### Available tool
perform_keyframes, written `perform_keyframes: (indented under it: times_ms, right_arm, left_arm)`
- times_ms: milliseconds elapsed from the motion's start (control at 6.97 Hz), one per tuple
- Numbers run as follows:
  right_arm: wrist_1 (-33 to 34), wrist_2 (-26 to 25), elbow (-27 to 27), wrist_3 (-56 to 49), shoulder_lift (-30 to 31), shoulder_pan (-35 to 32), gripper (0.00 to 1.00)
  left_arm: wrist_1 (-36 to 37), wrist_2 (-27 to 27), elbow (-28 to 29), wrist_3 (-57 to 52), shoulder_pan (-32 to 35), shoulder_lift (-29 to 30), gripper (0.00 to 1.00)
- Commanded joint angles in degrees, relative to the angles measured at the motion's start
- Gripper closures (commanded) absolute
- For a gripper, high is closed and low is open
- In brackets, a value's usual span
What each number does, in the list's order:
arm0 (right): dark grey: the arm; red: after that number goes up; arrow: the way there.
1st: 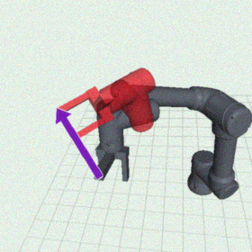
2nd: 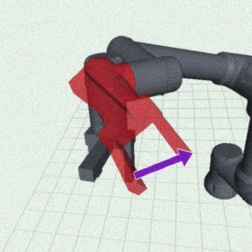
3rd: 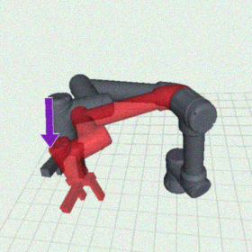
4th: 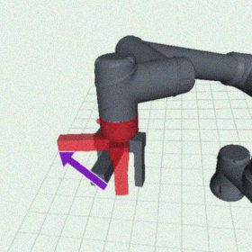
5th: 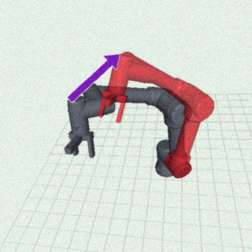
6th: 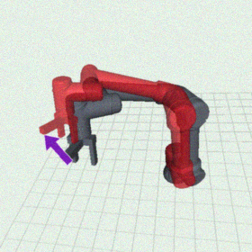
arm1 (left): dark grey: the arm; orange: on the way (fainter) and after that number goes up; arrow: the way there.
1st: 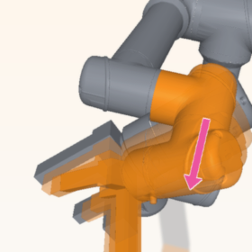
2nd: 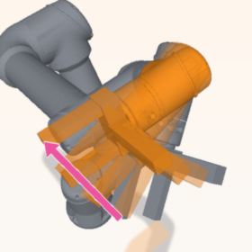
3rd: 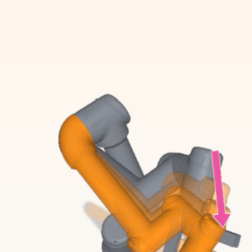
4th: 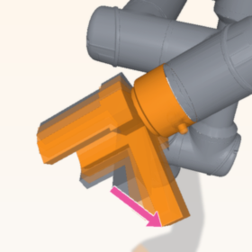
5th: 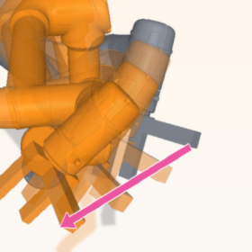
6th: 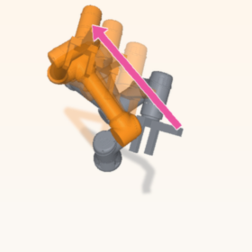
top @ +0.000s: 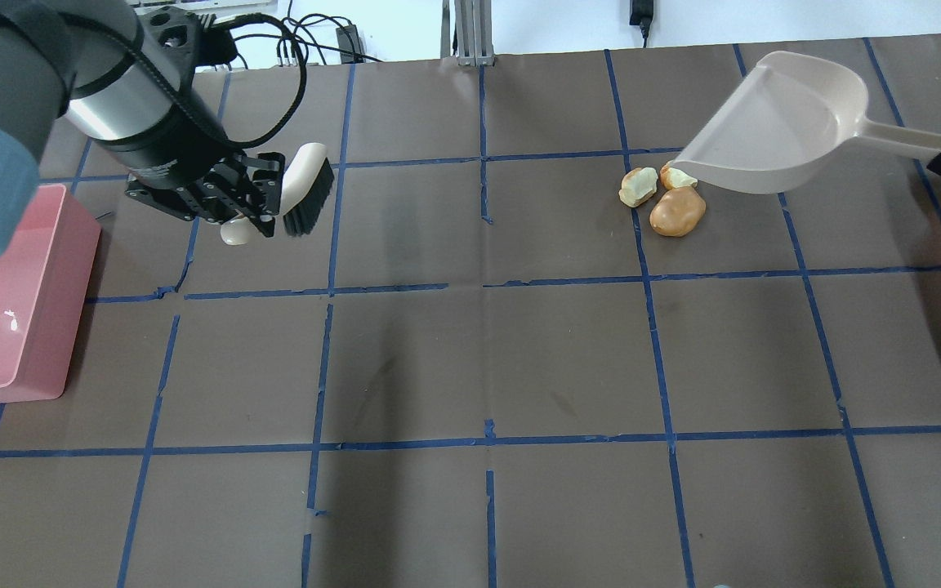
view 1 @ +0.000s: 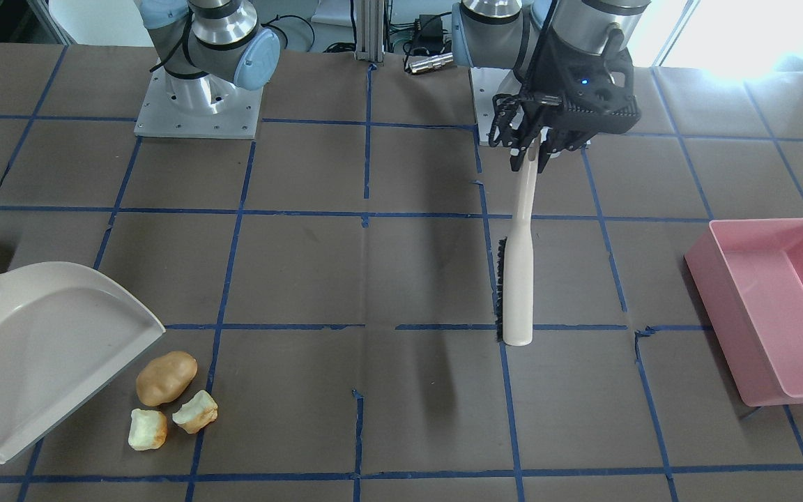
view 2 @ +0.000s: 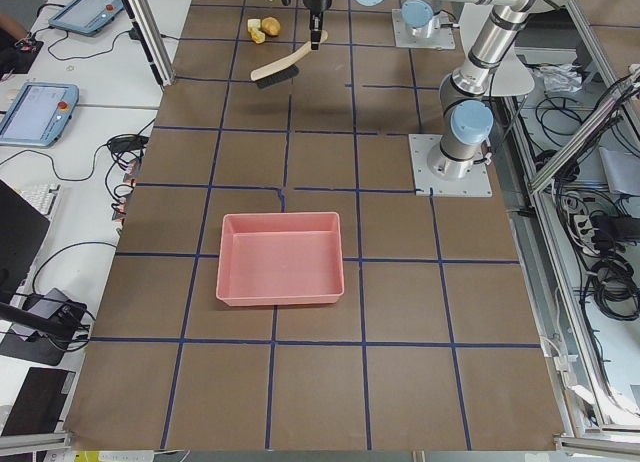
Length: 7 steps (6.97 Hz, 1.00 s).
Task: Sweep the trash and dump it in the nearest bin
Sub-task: 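Move the brush with the left gripper behind the food pieces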
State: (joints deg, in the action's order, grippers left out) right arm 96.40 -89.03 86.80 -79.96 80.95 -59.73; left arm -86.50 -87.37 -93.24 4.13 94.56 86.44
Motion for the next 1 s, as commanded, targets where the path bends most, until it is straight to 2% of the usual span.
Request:
perform_keyframes:
  times_ms: [0,143,287,574,861]
  right_arm:
    - [3.2,0.1,-5.3,-18.9,-8.6,7.1,1.00]
    - [5.6,-0.1,-7.2,-28.1,-11.7,7.3,1.00]
    - [9.1,-1.1,-7.3,-30.7,-13.3,7.3,1.00]
    - [8.9,-0.3,-6.9,-33.4,-14.8,6.6,1.00]
    - [11.6,-1.0,-6.6,-40.7,-16.8,5.3,1.00]
  left_arm:
    - [4.6,-0.7,1.7,7.4,9.8,6.0,1.00]
    - [8.3,-0.9,2.7,12.9,15.3,9.7,1.00]
    - [10.2,-1.8,4.1,17.8,19.0,13.5,1.00]
    - [16.2,-3.8,9.0,21.7,24.1,21.4,1.00]
    - [21.5,-5.7,10.8,22.7,28.2,26.8,1.00]
